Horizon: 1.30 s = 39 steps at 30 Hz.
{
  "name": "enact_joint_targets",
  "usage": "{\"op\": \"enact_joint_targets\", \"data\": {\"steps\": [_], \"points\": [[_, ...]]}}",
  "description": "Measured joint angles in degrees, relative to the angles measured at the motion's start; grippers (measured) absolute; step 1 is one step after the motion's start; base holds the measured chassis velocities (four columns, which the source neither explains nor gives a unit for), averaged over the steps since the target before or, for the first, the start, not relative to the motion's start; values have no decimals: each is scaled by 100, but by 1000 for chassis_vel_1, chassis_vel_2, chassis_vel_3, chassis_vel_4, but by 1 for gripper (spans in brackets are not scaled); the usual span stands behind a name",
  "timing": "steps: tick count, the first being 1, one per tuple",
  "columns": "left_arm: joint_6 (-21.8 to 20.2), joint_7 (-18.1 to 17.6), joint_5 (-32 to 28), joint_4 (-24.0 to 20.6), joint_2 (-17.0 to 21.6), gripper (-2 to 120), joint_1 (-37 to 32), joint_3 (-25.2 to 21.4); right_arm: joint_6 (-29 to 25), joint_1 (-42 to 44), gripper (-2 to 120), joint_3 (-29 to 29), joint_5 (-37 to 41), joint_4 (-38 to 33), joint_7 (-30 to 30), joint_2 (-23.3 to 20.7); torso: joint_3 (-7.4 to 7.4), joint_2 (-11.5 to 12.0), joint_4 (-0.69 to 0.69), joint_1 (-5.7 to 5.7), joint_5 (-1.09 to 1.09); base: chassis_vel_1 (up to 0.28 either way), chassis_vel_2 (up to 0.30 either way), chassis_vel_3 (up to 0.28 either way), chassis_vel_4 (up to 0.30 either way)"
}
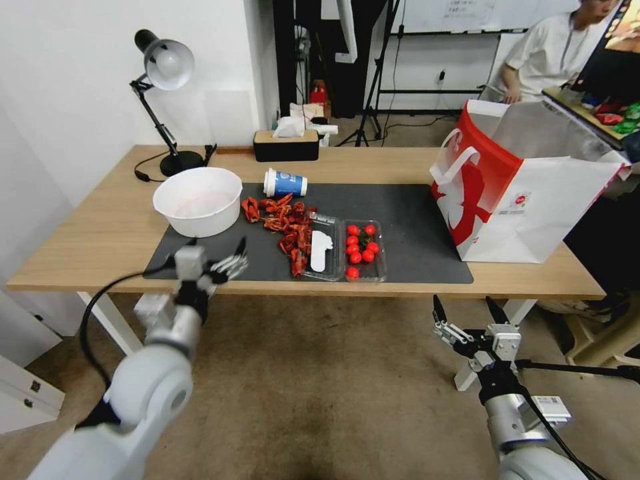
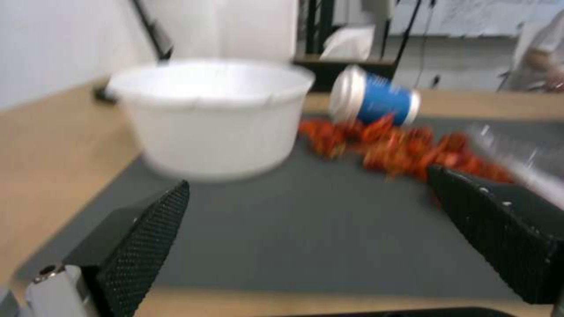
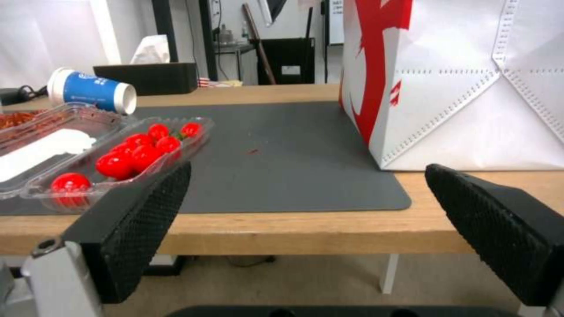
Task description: Pick up the trash from the table and place it into the takeout bag.
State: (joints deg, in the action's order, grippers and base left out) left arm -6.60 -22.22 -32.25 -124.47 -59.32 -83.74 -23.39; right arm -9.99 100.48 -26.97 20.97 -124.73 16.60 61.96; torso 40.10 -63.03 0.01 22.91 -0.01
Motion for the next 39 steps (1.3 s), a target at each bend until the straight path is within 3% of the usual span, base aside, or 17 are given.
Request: {"op": "enact_joint_targets", "data": {"steps": [5,7,14,39], "points": [[219,-9,186,-12,-145,100,-543,-125,16,-5,100,-21,1,-22,6,-30,0,0,0,0,1,0,0,0,0],[454,74,545,75,-227,100,-794,-132,42,-7,100,-24,2,-35,8,-27,0,0,0,0,4,0,0,0,0],[712,162,797,430,-221,100,-816,-73,55,1,100,-29,2,-43,9,-19,1,1,0,0,1,0,0,0,0],[762,373,846,563,-196,100,-644,28,80,-12,100,-29,18,-46,14,17,1,1,-1,1,1,0,0,0,0]]}}
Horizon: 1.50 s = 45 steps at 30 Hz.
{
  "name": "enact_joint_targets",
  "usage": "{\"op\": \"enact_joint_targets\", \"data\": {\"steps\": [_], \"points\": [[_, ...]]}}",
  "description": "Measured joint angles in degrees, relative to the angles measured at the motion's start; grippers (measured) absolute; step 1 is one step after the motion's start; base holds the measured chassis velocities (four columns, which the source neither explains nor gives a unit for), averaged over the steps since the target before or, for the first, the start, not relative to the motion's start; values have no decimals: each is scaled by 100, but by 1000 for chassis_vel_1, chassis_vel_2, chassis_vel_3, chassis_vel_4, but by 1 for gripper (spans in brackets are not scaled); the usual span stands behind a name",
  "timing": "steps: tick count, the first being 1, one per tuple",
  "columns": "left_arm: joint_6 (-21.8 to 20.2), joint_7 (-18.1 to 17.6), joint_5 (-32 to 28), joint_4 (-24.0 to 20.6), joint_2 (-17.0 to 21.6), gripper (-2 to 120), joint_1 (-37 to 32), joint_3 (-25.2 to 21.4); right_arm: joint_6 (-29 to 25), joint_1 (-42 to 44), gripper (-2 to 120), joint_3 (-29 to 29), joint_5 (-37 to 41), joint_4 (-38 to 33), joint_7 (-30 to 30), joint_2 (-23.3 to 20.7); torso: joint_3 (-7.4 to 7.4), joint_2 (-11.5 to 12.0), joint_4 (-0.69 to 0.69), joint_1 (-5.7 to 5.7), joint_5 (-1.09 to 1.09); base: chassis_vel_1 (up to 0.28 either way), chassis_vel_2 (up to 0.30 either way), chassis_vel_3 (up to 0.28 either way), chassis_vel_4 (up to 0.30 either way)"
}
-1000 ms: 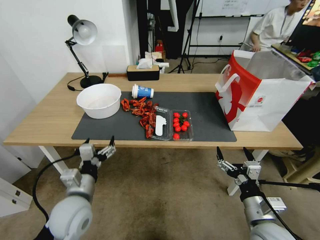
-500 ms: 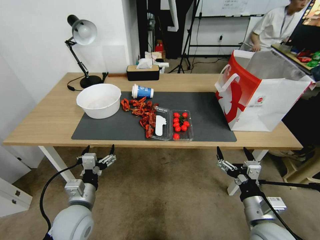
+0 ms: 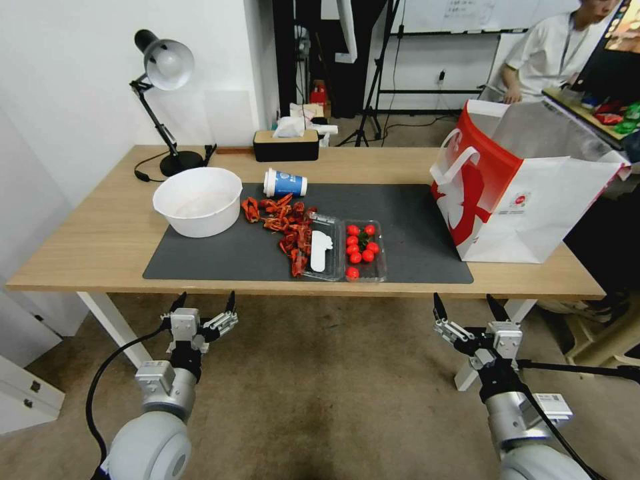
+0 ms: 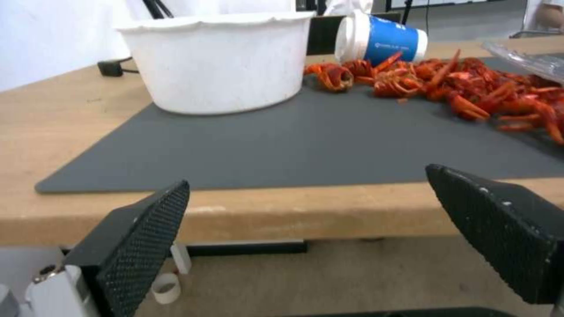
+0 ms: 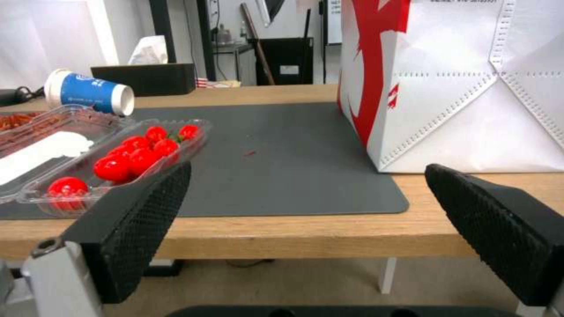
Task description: Pick up the trash from the table and place it into the takeout bag.
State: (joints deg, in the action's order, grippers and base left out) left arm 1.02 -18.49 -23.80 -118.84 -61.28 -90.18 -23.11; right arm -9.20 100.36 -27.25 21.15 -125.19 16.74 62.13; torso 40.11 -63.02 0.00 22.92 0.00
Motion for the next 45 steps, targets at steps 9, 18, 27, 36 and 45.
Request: {"op": "enact_joint_targets", "data": {"steps": [9,18,27,36,45], "points": [[-123,-15,-299,25,171,100,589,110,0,12,100,-4,-6,0,4,31,0,0,0,0,0,0,0,0,0],[-243,268,-1012,529,831,100,2270,460,-1,77,100,-16,-78,-27,20,71,0,0,1,0,-1,0,0,0,0],[-263,871,-1612,1259,1624,100,4284,1374,0,152,100,-2,-227,-76,30,126,1,0,2,1,1,0,0,0,0],[-386,1342,-1646,2213,1726,100,6476,3168,-5,326,100,-117,-331,-188,37,182,1,0,0,1,1,0,0,0,0],[-314,1838,-1647,3686,1015,100,8312,4795,-86,595,100,-223,-516,-321,31,320,0,0,2,1,1,0,0,0,0]]}}
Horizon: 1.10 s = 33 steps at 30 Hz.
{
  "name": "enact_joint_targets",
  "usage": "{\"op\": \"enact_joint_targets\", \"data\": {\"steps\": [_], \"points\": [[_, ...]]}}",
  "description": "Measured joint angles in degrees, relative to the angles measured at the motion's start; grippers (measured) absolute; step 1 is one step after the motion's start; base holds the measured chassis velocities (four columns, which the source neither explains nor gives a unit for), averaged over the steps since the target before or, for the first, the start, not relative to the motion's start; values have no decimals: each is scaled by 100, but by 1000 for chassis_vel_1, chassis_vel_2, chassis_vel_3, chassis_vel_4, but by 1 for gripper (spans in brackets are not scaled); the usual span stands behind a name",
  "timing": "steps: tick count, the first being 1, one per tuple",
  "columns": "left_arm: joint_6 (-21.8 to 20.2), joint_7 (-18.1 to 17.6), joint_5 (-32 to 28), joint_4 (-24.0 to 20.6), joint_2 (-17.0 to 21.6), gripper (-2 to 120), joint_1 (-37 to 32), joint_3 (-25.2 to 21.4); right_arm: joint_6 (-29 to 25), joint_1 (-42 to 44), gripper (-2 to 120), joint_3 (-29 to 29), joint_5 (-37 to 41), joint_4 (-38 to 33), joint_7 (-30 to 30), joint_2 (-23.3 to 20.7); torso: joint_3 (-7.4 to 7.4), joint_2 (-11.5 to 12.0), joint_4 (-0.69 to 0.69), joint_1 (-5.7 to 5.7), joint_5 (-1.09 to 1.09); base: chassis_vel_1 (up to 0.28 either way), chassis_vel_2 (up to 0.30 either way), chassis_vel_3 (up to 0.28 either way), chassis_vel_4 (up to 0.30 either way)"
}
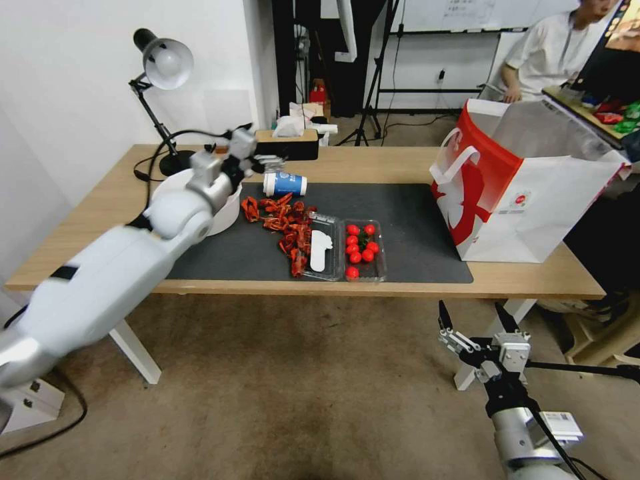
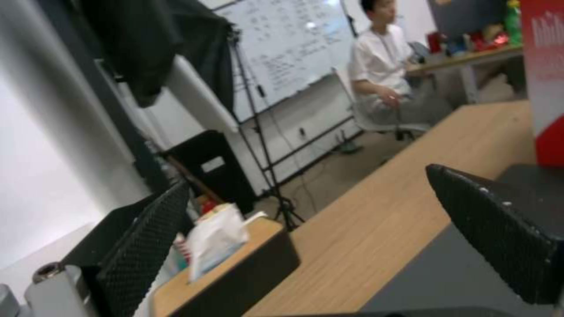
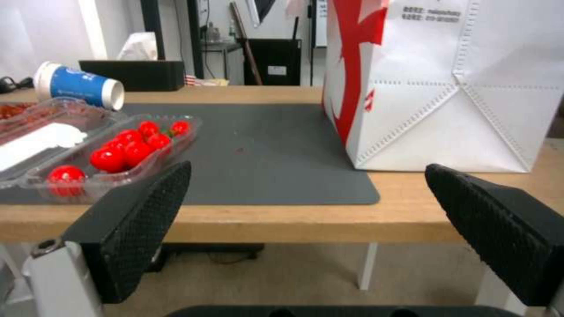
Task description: Pick up the trash from the table and place it into the takeout bag.
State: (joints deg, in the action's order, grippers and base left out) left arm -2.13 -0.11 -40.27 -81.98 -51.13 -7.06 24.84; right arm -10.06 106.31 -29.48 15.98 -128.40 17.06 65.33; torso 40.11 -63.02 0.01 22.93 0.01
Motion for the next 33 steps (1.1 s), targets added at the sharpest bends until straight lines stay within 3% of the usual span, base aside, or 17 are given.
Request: {"op": "enact_joint_targets", "data": {"steps": [3,5,10,11,14,15,18,19,21,22,24,25,28,33], "points": [[178,420,200,1033,-495,100,596,583,-26,92,100,-51,-27,-47,0,37,1,0,0,1,-1,0,0,0,0],[220,569,290,1243,-582,100,690,649,-31,103,100,-54,-34,-53,1,44,0,0,-1,1,0,0,0,0,0],[312,1550,723,2053,-896,100,1144,927,-44,160,100,-71,-69,-61,3,83,0,0,-1,0,1,0,0,0,0],[312,1550,723,2053,-896,100,1144,927,-44,160,100,-71,-69,-61,3,83,0,0,-1,0,1,0,0,0,0],[445,2288,1429,2700,-1128,100,1398,945,-50,156,100,-71,-76,-61,4,91,0,0,-2,0,0,0,0,0,0],[445,2288,1429,2700,-1128,100,1398,945,-50,156,100,-71,-76,-61,4,91,0,0,-2,0,0,0,0,0,0],[532,2783,1866,3192,-1308,100,1568,927,-52,130,100,-64,-77,-55,5,90,0,-1,-2,-1,-1,0,0,0,0],[532,2783,1866,3192,-1308,100,1568,927,-52,130,100,-64,-77,-55,5,90,0,-1,-2,-1,-1,0,0,0,0],[584,3241,2323,3519,-1423,100,1695,857,-55,122,100,-60,-77,-43,6,93,0,-1,-2,0,0,0,0,0,0],[584,3241,2323,3519,-1423,100,1695,857,-55,122,100,-60,-77,-43,6,93,0,-1,-2,0,0,0,0,0,0],[541,3510,2995,3715,-1500,100,1796,795,-62,128,100,-61,-77,-31,7,100,0,-1,0,0,0,0,0,0,0],[541,3510,2995,3715,-1500,100,1796,795,-62,128,100,-61,-77,-31,7,100,0,-1,0,0,0,0,0,0,0],[439,3699,3820,3968,-1593,100,1942,788,-91,136,100,-66,-79,-9,8,109,0,-1,-3,0,-1,0,0,0,0],[466,3898,4089,4067,-1685,100,2035,804,-105,126,100,-67,-80,6,9,112,0,-1,-1,0,0,0,0,0,0]]}}
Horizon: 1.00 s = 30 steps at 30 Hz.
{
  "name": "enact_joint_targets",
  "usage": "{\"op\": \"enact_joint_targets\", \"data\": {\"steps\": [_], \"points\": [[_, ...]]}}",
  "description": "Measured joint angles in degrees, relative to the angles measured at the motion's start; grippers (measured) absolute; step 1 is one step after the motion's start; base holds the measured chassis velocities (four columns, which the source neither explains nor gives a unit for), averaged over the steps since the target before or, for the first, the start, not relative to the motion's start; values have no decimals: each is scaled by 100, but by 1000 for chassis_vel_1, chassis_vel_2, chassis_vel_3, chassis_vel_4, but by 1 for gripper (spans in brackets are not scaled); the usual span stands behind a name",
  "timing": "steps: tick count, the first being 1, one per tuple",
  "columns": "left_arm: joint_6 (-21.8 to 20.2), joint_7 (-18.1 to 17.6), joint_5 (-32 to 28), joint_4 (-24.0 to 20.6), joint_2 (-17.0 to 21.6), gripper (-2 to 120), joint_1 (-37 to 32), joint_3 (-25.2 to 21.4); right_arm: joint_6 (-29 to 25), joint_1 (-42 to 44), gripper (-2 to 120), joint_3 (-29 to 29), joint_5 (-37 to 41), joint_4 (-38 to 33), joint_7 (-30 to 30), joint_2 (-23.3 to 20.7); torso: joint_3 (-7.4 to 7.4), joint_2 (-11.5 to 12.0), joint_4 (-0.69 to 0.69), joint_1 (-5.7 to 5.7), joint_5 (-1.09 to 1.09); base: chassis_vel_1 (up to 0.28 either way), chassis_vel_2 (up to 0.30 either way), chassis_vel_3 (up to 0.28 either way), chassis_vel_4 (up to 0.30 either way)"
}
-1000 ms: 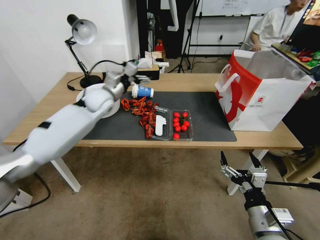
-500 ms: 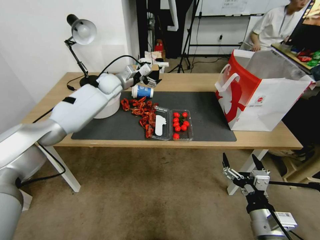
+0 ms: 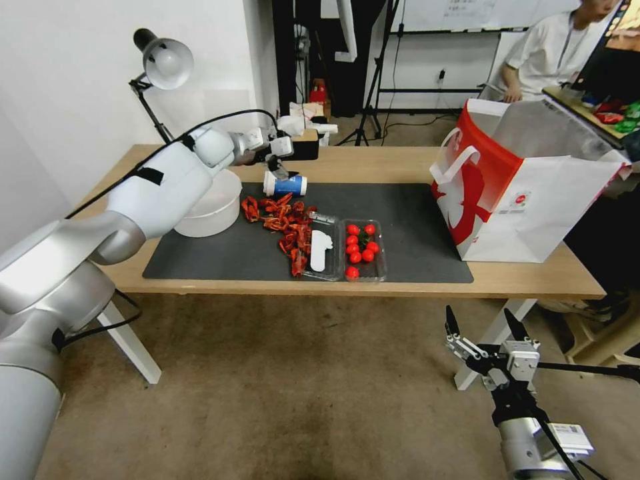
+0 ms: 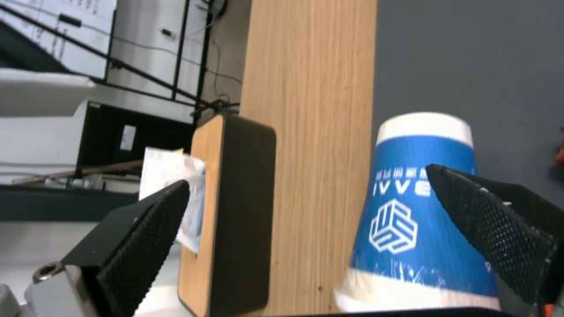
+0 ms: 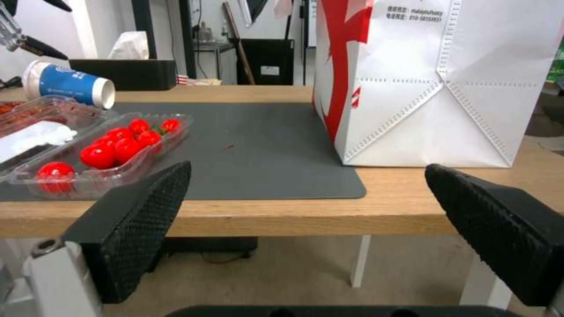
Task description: Pick up the trash from the table and place it into the takeout bag.
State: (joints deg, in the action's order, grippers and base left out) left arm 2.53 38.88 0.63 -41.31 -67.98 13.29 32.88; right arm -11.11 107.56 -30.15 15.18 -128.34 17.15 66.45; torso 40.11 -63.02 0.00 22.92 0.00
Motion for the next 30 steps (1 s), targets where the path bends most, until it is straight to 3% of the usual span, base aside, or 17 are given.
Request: {"op": "enact_joint_targets", "data": {"steps": [3,5,7,8,21,30], "points": [[13,86,10,3,-33,100,23,31,0,-12,100,0,0,8,2,0,0,0,1,0,1,0,0,0,0],[40,409,-3,27,-74,100,35,55,-1,-26,100,1,0,17,7,0,0,0,0,0,0,0,0,0,0],[41,449,-5,30,-78,100,35,53,-1,-26,100,1,0,17,6,0,0,0,-1,0,0,0,0,0,0],[43,679,-29,91,-129,100,34,36,-1,-28,100,3,0,18,8,5,0,0,0,0,-1,0,0,0,0],[101,801,560,731,-500,100,113,-38,-23,-11,100,35,-11,26,6,27,0,0,0,0,-1,0,0,0,0],[145,856,686,804,-510,100,105,-1,-24,20,100,25,-9,22,5,-12,0,0,-1,0,-1,0,0,0,0]]}}
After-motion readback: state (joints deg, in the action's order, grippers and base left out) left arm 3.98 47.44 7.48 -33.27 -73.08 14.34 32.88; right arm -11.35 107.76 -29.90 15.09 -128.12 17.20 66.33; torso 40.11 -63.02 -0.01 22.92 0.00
